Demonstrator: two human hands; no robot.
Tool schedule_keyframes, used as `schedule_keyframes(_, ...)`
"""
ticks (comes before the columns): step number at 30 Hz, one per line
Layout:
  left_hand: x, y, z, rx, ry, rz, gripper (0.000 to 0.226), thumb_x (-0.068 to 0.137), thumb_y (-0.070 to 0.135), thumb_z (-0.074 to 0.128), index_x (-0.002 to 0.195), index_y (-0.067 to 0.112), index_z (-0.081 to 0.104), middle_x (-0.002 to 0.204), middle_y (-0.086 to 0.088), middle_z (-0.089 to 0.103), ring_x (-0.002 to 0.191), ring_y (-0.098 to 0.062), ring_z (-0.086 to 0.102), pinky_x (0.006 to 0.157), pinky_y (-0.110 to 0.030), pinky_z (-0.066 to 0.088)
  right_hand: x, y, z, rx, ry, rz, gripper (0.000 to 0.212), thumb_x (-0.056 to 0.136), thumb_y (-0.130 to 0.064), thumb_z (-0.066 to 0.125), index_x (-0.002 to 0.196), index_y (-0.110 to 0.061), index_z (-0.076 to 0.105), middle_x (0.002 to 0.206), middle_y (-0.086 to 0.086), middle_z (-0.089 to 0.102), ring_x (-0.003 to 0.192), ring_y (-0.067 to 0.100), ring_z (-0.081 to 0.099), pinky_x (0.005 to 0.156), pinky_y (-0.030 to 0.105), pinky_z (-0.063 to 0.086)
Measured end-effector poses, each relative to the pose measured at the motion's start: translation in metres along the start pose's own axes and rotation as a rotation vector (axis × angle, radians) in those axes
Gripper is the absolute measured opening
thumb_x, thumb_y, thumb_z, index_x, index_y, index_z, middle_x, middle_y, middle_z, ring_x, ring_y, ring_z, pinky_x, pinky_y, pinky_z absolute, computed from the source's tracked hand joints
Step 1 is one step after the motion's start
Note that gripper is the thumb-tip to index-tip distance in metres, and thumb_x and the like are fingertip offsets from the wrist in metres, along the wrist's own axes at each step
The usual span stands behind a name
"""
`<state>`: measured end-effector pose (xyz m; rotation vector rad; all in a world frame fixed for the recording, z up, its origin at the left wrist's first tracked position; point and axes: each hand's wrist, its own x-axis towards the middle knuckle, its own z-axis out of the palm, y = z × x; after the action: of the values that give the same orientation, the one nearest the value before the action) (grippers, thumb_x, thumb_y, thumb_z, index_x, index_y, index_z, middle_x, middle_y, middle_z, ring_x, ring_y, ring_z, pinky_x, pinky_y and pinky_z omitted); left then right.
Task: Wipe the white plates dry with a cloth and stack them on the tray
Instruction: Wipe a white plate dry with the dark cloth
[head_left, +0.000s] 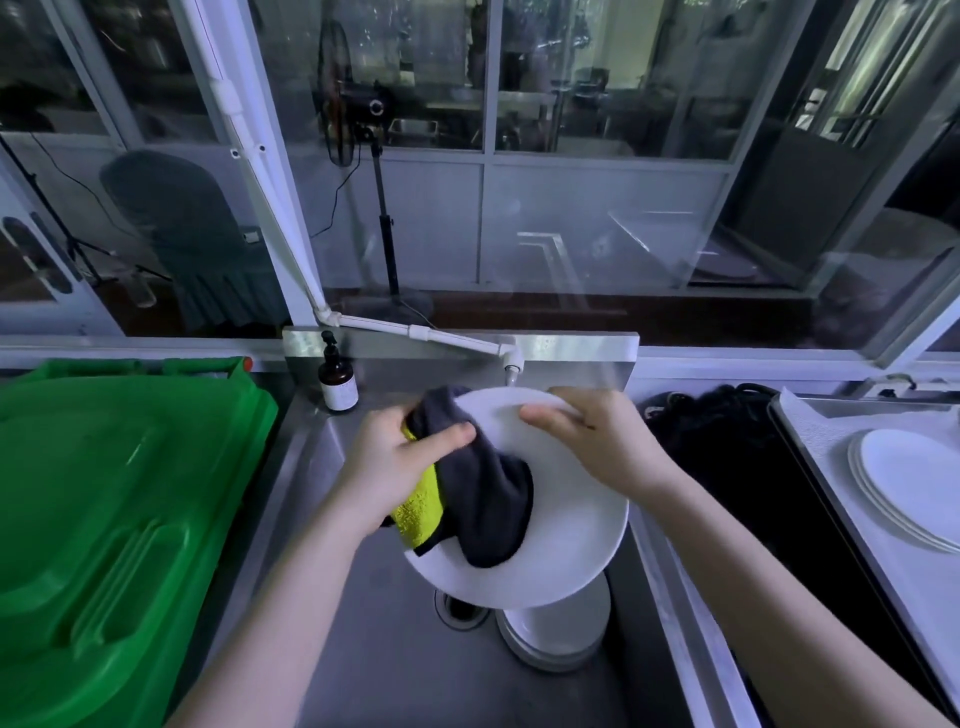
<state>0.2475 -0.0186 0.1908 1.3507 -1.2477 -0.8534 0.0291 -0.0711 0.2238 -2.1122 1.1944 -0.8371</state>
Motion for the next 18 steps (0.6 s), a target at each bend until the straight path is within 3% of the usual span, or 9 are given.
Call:
schedule_keyframes(3,-0.010,-0.019,0.017,-0.468,0.303,-0.300,0.017,0.070,0.033,0.079,0.083,0.022,0.076,0.084,0.000,0.077,0.079,-0.016,0.073,0.065,-0.028,0.055,-0.006,0.006,0.018,0.500,0.366,0.307,0.048,0.091,-0.044,0.068,0.060,-0.011,0.052,0.059,-0.005,0.046,0.055,0.011,0.042,0.054,0.028,0.035)
schedule_keyframes(5,-0.015,-0.027,0.031,-0.611,0.426,-0.445,0.034,0.068,0.038,0.079,0.093,0.016,0.073,0.092,-0.004,0.077,0.084,-0.018,0.073,0.070,-0.033,0.056,-0.010,0.006,0.040,0.767,0.571,0.513,0.043,0.085,-0.049,0.068,0.068,-0.010,0.061,0.065,-0.003,0.059,0.061,0.012,0.055,0.060,0.031,0.047)
schedule_keyframes(6,-0.017,-0.030,0.034,-0.629,0.453,-0.470,0.039,0.068,0.038,0.079,0.098,0.014,0.072,0.095,-0.005,0.076,0.087,-0.019,0.073,0.074,-0.035,0.057,-0.012,0.007,0.048,0.835,0.586,0.568,0.040,0.082,-0.051,0.067,0.070,-0.014,0.064,0.070,-0.001,0.064,0.066,0.014,0.060,0.065,0.034,0.051)
schedule_keyframes(8,-0.016,-0.032,0.031,-0.621,0.457,-0.474,0.035,0.073,0.034,0.080,0.099,0.013,0.072,0.097,-0.007,0.076,0.089,-0.021,0.073,0.076,-0.036,0.057,-0.016,0.010,0.049,0.800,0.467,0.551,0.033,0.085,-0.050,0.066,0.074,-0.019,0.068,0.078,0.004,0.070,0.073,0.019,0.065,0.071,0.038,0.052)
schedule_keyframes(11,-0.010,-0.028,0.012,-0.521,0.383,-0.388,0.010,0.073,0.026,0.082,0.079,0.020,0.076,0.083,-0.003,0.077,0.078,-0.018,0.074,0.063,-0.030,0.056,-0.010,0.015,0.016,0.595,0.262,0.341,0.026,0.092,-0.044,0.066,0.082,-0.020,0.070,0.082,-0.002,0.073,0.075,0.013,0.067,0.071,0.034,0.050)
schedule_keyframes(13,-0.005,-0.022,0.002,-0.322,0.297,-0.292,0.025,0.061,0.034,0.084,0.076,0.017,0.074,0.078,-0.007,0.075,0.074,-0.019,0.072,0.063,-0.032,0.055,0.001,0.010,-0.009,0.397,0.136,0.199,0.024,0.095,-0.042,0.063,0.091,-0.021,0.072,0.082,-0.009,0.073,0.076,0.007,0.066,0.070,0.024,0.048)
schedule_keyframes(15,0.001,-0.012,-0.004,-0.073,0.159,-0.159,0.043,0.055,0.043,0.083,0.081,0.012,0.071,0.081,-0.009,0.074,0.076,-0.018,0.071,0.069,-0.034,0.054,0.011,0.002,-0.019,0.143,-0.045,0.092,0.036,0.093,-0.043,0.064,0.077,-0.010,0.064,0.063,-0.012,0.055,0.060,0.006,0.050,0.059,0.022,0.037)
schedule_keyframes(18,0.006,0.005,-0.004,0.143,-0.086,0.000,0.026,0.063,0.037,0.085,0.085,0.031,0.072,0.078,0.014,0.074,0.069,0.004,0.066,0.062,-0.010,0.047,0.015,-0.009,-0.011,-0.067,-0.190,-0.057,0.055,0.091,-0.037,0.067,0.064,0.004,0.043,0.060,0.003,0.032,0.057,0.010,0.028,0.054,0.027,0.021)
